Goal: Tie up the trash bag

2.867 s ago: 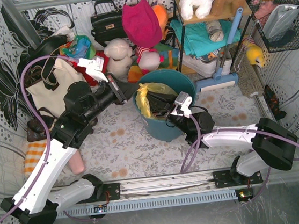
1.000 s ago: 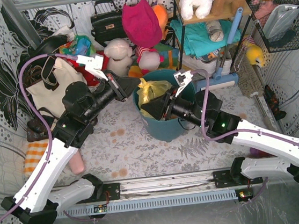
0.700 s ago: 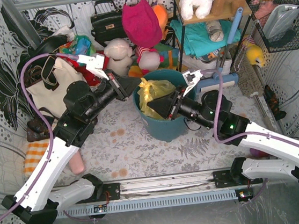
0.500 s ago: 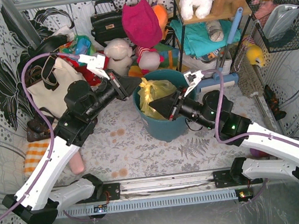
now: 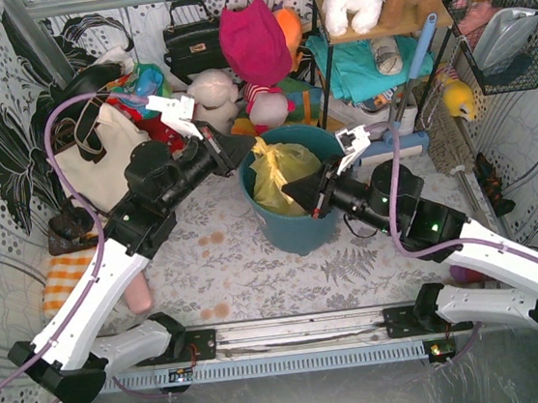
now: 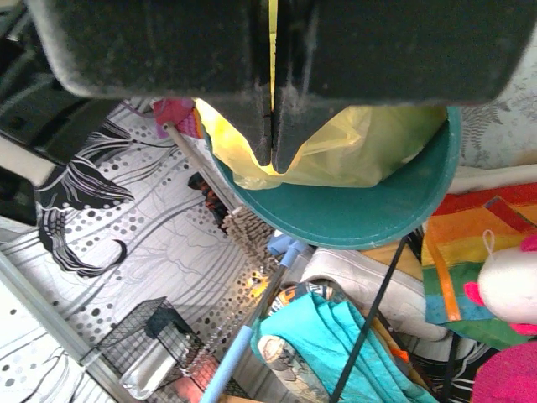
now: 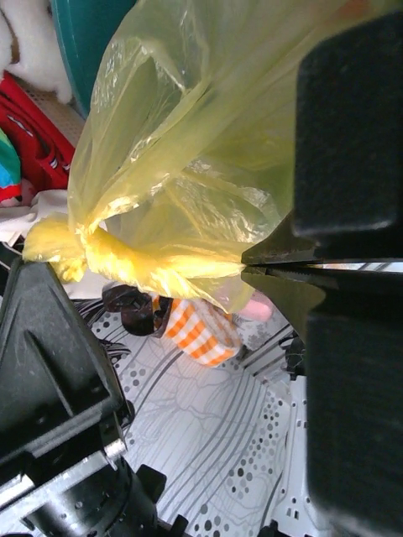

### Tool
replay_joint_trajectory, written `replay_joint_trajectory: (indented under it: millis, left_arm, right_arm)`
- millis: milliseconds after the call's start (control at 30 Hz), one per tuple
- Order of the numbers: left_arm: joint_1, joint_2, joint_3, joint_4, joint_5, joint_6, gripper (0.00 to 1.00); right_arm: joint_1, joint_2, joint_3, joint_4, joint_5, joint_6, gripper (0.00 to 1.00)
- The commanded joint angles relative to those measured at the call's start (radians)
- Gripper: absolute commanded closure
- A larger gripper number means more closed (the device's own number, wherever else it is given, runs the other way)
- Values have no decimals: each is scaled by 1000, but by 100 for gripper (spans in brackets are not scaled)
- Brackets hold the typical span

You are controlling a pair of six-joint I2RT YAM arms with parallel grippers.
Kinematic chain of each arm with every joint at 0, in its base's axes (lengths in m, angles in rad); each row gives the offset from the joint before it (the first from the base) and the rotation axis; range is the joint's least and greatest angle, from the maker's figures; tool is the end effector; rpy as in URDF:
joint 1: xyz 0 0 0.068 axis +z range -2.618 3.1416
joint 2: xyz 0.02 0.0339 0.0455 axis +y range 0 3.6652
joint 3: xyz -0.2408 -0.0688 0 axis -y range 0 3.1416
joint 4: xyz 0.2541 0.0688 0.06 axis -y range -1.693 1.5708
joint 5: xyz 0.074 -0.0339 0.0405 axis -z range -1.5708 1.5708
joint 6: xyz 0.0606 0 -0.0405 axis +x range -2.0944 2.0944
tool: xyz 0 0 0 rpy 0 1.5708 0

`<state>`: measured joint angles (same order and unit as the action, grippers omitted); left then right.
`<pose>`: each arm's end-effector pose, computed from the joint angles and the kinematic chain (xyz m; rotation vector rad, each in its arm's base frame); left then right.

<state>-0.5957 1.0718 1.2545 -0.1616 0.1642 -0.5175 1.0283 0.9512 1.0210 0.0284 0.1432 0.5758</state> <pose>0.2241 -0.1639 0.4329 0.2010 1.6270 -0.9956 0.1431 0.2206 0.4002 -0.2336 1.5743 1.1792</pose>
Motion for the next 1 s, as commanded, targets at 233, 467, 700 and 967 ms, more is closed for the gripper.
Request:
replay_joint_trajectory:
  millis: [233, 467, 700, 967]
  left_arm:
    - [-5, 89, 16, 62, -155, 122, 100]
    - [-6, 125, 27, 32, -285, 140, 100]
    - [-6, 148, 75, -4, -360, 161, 100]
    - [-6, 111, 62, 119, -16, 185, 100]
  right_arm:
    - [3, -62, 124, -360, -37, -50, 100]
    - [3, -92, 106, -460, -74, -33, 100]
    - [4, -100, 99, -509, -108, -31, 100]
    - [3, -105, 147, -394, 6, -103, 70]
